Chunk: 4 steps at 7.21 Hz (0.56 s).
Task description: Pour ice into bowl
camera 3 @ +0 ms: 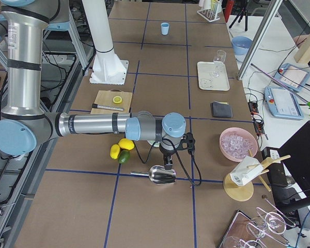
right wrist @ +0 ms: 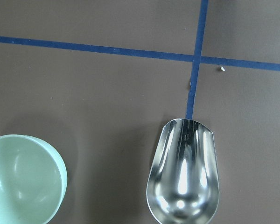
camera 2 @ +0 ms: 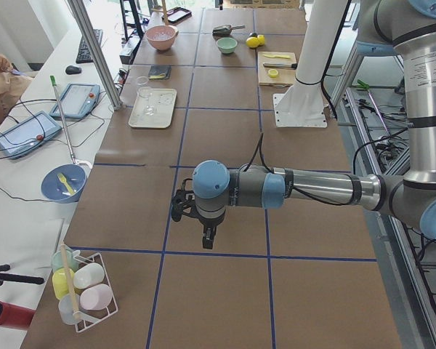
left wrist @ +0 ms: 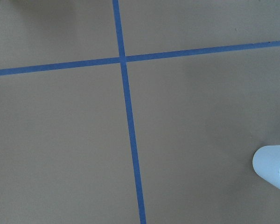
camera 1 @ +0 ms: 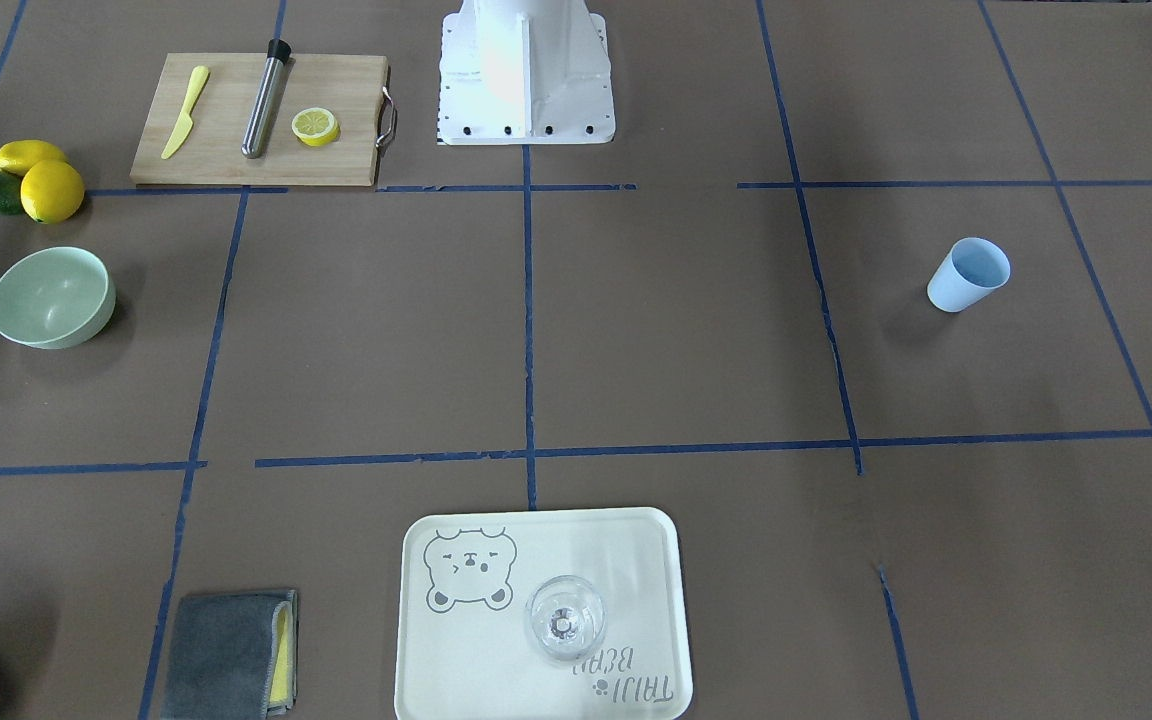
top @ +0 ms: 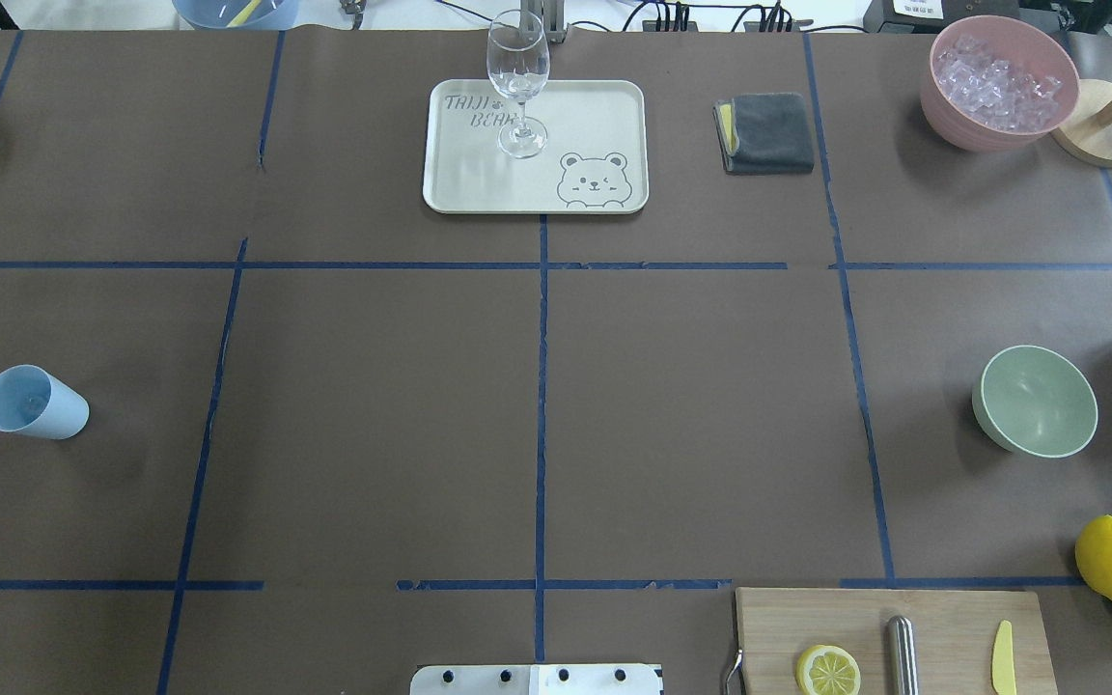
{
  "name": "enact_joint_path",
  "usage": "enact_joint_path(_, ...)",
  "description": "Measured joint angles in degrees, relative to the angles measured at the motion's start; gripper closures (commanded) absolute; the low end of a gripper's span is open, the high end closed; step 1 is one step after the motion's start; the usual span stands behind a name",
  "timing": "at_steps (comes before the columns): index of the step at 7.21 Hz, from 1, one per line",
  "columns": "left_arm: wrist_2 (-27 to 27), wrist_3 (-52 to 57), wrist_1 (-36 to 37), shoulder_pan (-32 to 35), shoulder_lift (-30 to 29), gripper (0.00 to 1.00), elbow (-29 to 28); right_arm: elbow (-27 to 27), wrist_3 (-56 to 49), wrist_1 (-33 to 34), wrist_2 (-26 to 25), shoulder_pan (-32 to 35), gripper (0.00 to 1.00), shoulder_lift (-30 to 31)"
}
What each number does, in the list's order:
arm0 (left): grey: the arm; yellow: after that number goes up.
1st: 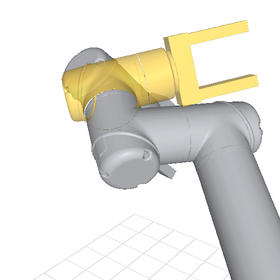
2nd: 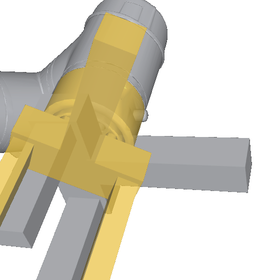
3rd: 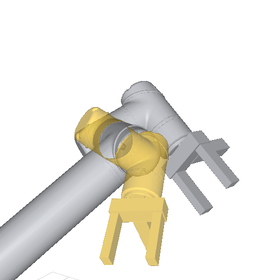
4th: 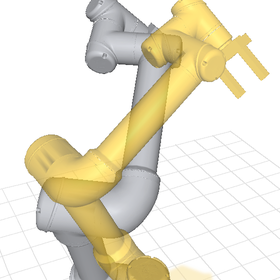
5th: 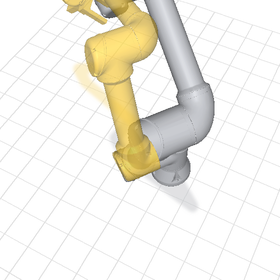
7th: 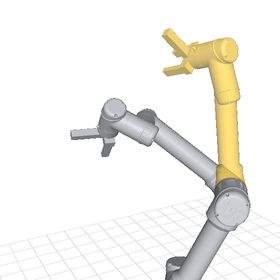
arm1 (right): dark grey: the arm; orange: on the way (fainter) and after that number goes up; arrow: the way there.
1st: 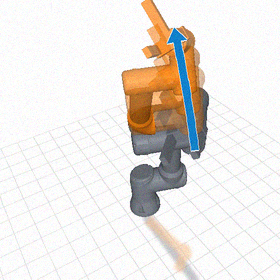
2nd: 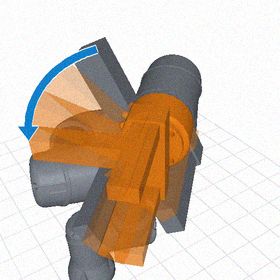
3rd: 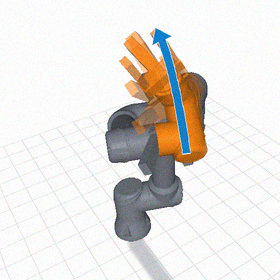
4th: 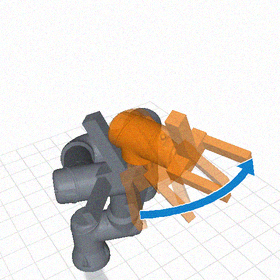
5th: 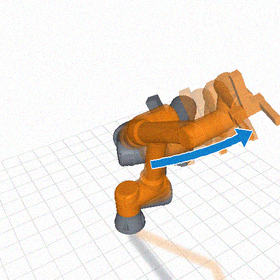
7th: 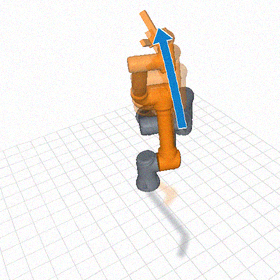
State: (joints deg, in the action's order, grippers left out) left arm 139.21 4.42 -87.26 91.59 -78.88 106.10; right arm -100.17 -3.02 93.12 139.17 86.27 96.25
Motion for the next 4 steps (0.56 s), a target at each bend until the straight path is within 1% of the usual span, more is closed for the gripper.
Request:
enact_joint_path(2,-1.8,2.1,-1.3,0.3,0.5,0.00,0.5,0.1,0.0,-0.2,0.4,-0.1,0.00,0.0)
enact_joint_path(4,-2.3,3.2,-1.7,0.1,0.6,0.00,0.5,0.0,-0.1,-0.2,0.3,-0.3,0.00,0.3)
